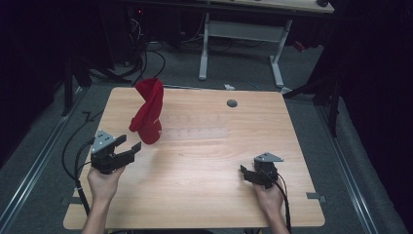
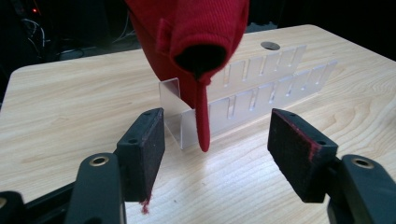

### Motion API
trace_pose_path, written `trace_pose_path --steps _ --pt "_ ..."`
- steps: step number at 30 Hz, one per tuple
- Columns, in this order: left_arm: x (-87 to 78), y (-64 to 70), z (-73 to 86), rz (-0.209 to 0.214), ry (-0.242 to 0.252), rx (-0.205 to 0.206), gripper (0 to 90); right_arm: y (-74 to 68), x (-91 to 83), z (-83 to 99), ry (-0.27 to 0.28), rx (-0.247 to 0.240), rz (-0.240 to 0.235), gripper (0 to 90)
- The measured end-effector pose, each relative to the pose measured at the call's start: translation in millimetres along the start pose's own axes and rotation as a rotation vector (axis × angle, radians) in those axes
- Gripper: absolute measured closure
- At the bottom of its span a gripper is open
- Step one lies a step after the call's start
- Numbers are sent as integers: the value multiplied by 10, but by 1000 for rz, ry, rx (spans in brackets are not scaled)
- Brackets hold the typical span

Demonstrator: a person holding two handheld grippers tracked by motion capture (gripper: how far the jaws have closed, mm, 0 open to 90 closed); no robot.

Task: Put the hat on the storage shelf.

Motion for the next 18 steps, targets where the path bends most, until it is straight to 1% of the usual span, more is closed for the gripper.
trace_pose_path --steps 9,13,18 --pt "-16 -5 174 8 -35 -24 367 2 1 -1 0 -4 0 357" --pt "23 -13 258 4 -61 -24 366 2 1 -1 0 -5 0 356" --pt "45 8 361 9 -79 -26 365 2 1 0 0 -4 0 356"
Point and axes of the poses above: each handheld gripper's, and its own axes: x roughly forward along the jaws, z roughly out of its underside, y roughly to its right, the point moved 5 cm from there along x, roughly forward along the jaws, and after that the axes turned 3 degrees about -z, right-handed, at the moved point
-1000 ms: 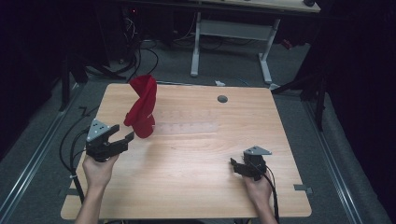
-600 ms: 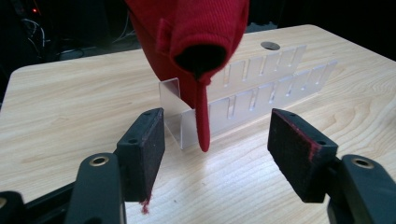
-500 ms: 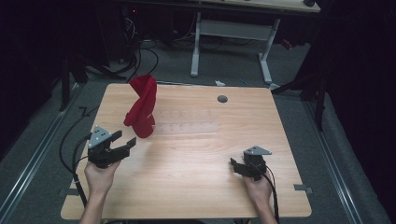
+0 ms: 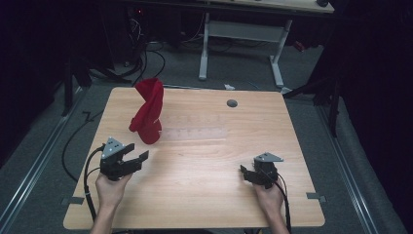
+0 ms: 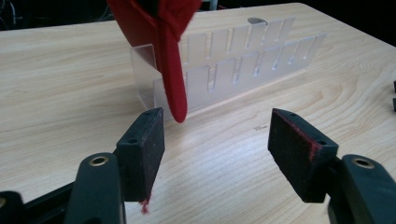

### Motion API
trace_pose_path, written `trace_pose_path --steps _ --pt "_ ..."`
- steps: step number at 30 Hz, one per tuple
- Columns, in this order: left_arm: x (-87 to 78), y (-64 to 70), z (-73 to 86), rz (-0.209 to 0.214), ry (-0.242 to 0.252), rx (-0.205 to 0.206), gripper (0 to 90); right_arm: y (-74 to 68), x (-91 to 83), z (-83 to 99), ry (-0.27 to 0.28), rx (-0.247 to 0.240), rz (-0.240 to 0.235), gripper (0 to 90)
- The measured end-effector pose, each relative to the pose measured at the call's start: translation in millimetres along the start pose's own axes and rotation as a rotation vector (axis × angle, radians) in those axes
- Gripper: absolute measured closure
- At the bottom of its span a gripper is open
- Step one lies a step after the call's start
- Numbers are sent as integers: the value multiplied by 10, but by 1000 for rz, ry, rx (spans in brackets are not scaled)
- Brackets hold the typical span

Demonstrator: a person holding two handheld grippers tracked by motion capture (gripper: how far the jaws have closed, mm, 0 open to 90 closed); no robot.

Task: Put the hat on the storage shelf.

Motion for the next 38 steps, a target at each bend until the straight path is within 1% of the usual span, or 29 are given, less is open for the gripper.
trace_pose_path --steps 8,9,13,14,16,22,23,25,29,31,32,33,34,36,38 --pt "39 2 155 0 -32 -12 362 0 0 0 0 0 0 357" --pt "47 3 173 1 -35 -20 362 0 0 0 0 0 0 357" --pt "77 22 262 2 -67 -21 359 0 0 0 0 0 0 356" --pt "86 34 290 6 -70 -12 356 -1 0 0 0 0 0 356" --pt "103 43 333 5 -74 -10 357 -1 0 0 0 0 0 356" --pt "192 48 566 -11 -122 31 354 -1 0 0 0 0 0 356" --pt "215 44 608 -21 -137 47 350 -1 0 0 0 -1 0 356" --pt "257 32 700 -35 -151 70 347 -1 0 0 0 -1 0 356" --pt "334 -43 835 -68 -187 66 355 -1 0 0 0 0 0 356" --pt "374 -104 905 -96 -203 80 355 -1 0 0 0 0 0 356" --pt "384 -122 932 -99 -192 95 355 -1 0 0 0 0 0 356" --pt "384 -125 936 -100 -184 102 357 -1 0 0 0 0 0 355" --pt "385 -126 940 -102 -180 108 364 -1 0 0 0 0 0 356" --pt "390 -125 954 -105 -174 132 370 -1 0 0 0 0 0 355" --pt "390 -131 949 -103 -176 131 371 -1 0 0 0 0 0 356"
Point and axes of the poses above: each handheld gripper's, and its own axes: x roughly forward along the jaws, z roughly out of its underside, y roughly to its right, the point moved 5 cm from there along x, roughly forward along the jaws, and after that the axes turned 3 degrees about -z, right-handed, at the moved point
